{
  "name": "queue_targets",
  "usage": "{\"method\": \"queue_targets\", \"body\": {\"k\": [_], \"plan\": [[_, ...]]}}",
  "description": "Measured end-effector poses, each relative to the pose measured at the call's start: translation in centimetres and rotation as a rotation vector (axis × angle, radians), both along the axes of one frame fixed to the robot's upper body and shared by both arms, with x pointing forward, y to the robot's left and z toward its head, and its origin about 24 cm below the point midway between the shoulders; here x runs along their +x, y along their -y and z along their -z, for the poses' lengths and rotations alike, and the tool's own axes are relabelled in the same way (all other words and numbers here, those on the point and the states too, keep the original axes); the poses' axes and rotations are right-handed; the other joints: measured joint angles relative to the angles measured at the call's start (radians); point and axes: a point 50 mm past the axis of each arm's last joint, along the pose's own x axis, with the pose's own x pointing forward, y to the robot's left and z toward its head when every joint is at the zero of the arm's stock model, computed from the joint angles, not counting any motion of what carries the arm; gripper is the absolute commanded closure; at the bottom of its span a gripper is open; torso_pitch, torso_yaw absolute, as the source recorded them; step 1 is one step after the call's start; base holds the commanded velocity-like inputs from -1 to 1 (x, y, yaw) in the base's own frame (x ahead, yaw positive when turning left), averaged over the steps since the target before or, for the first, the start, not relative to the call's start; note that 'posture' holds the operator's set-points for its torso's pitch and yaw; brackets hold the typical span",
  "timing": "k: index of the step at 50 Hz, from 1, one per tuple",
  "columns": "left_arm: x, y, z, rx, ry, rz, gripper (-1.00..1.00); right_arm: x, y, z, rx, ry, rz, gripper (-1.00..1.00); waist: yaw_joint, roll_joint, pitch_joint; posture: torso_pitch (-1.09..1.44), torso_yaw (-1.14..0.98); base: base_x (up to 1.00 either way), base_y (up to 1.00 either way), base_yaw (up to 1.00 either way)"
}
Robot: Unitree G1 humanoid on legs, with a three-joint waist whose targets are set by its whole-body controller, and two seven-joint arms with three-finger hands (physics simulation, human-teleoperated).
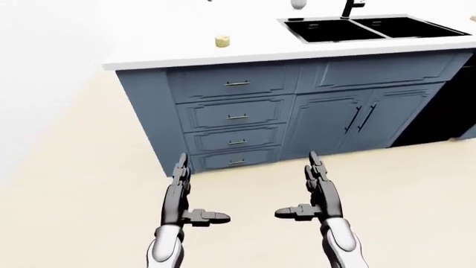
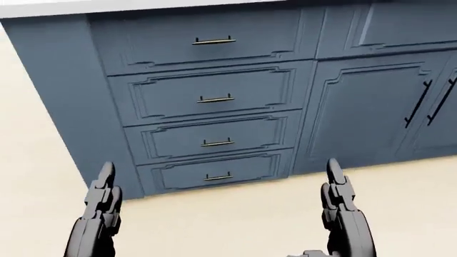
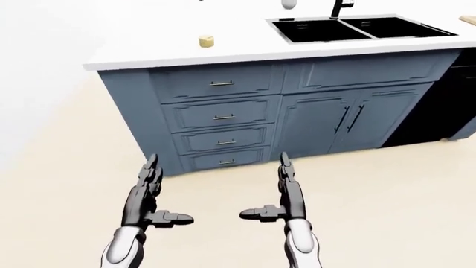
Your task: Pick up the wedge of cheese and place it on the slice of bread to prepare a simple cheese on bread dish.
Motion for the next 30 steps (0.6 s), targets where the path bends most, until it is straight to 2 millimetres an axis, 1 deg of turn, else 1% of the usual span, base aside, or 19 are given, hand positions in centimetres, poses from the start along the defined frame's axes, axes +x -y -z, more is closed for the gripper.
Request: {"method": "queue_targets", "body": {"k": [1,2,4,5,6,7,8,9,11,13,14,16,18,21,23,25,27,28,30], "plan": [[0.0,0.0,-0.1,0.001,0.002,-0.001,-1.00,0.0,0.0,-0.1,-0.001,0.003,0.001,-1.00,0.002,0.005,-0.002,0.00,0.00,-0.16,0.72,0.00],[0.1,-0.1,-0.3,0.001,0.012,-0.002,-1.00,0.1,0.0,-0.4,-0.003,0.014,0.001,-1.00,0.003,0.018,0.001,0.00,0.00,-0.16,0.72,0.00],[0.3,0.0,-0.7,0.001,0.036,-0.002,-1.00,0.2,0.1,-0.8,-0.005,0.039,0.002,-1.00,0.002,0.056,0.016,0.00,0.00,-0.15,0.72,0.00],[0.4,0.0,-0.8,0.001,0.043,-0.001,-1.00,0.3,0.1,-0.9,-0.006,0.045,0.003,-1.00,0.002,0.076,0.020,0.00,0.00,-0.16,0.66,0.00],[0.5,0.0,-0.9,0.001,0.048,0.001,-1.00,0.2,0.1,-1.0,-0.006,0.047,0.004,-1.00,0.004,0.100,0.020,0.00,0.00,0.00,0.00,0.00],[0.6,-0.1,-1.0,0.004,0.055,-0.004,-1.00,0.4,0.0,-1.1,-0.004,0.054,-0.001,-1.00,0.010,0.137,0.019,0.00,0.00,0.00,0.00,0.00],[0.8,-0.5,-1.1,0.016,0.053,-0.012,-1.00,0.4,-0.4,-1.1,0.010,0.055,-0.007,-1.00,0.017,0.148,0.020,0.00,0.00,0.00,0.00,0.00],[0.9,-0.9,-1.1,0.021,0.042,-0.026,-1.00,0.4,-0.7,-0.9,0.018,0.042,-0.015,-1.00,0.027,0.144,0.028,0.00,0.00,0.00,0.00,0.00],[1.4,-1.5,-1.4,0.023,0.022,-0.062,-1.00,0.6,-1.0,-0.6,0.018,0.011,-0.030,-1.00,0.035,0.136,0.027,0.00,0.00,0.00,0.00,0.00],[2.7,-1.6,-2.8,0.015,0.030,-0.074,-1.00,1.6,-0.4,-1.3,0.004,0.012,-0.015,-1.00,0.035,0.120,0.027,0.00,0.00,0.00,0.00,0.00],[3.6,-1.4,-4.0,0.007,0.046,-0.073,-1.00,2.4,0.2,-2.1,-0.005,0.029,0.007,-1.00,0.035,0.112,0.028,0.00,0.00,0.00,0.00,0.00],[5.4,-1.0,-7.0,-0.012,0.095,-0.068,-1.00,4.0,1.8,-4.4,-0.040,0.082,0.061,-1.00,0.034,0.098,0.021,0.00,0.00,0.00,0.00,0.00],[7.0,-0.5,-10.1,-0.026,0.146,-0.059,-1.00,5.3,3.0,-7.1,-0.067,0.155,0.095,-1.00,0.034,0.090,0.010,0.00,0.00,0.00,0.00,0.00],[8.7,0.3,-13.7,-0.027,0.188,-0.046,-1.00,6.9,3.5,-11.0,-0.100,0.227,0.090,-1.00,0.038,0.086,-0.004,0.00,0.00,0.00,0.00,0.00],[10.1,0.9,-15.4,-0.021,0.184,-0.036,-1.00,8.0,3.4,-12.8,-0.104,0.220,0.058,-1.00,0.042,0.082,-0.006,0.00,0.00,0.00,0.00,0.00],[11.2,1.4,-17.0,-0.010,0.172,-0.031,-1.00,9.1,3.4,-14.2,-0.103,0.190,0.019,-1.00,0.045,0.076,0.003,0.00,0.00,0.00,0.00,0.00],[12.1,1.8,-18.9,0.000,0.170,-0.026,-1.00,10.1,3.6,-15.8,-0.104,0.157,-0.003,-1.00,0.047,0.068,0.017,0.00,0.00,0.00,0.00,0.00],[12.5,1.9,-19.9,0.004,0.175,-0.026,-1.00,10.5,3.9,-16.8,-0.107,0.150,-0.008,-1.00,0.049,0.064,0.026,0.00,0.00,0.00,0.00,0.00],[13.5,2.0,-22.1,0.010,0.181,-0.032,-1.00,11.4,4.4,-19.4,-0.117,0.147,-0.014,-1.00,0.050,0.055,0.046,0.00,0.00,0.00,0.00,0.00]]}}
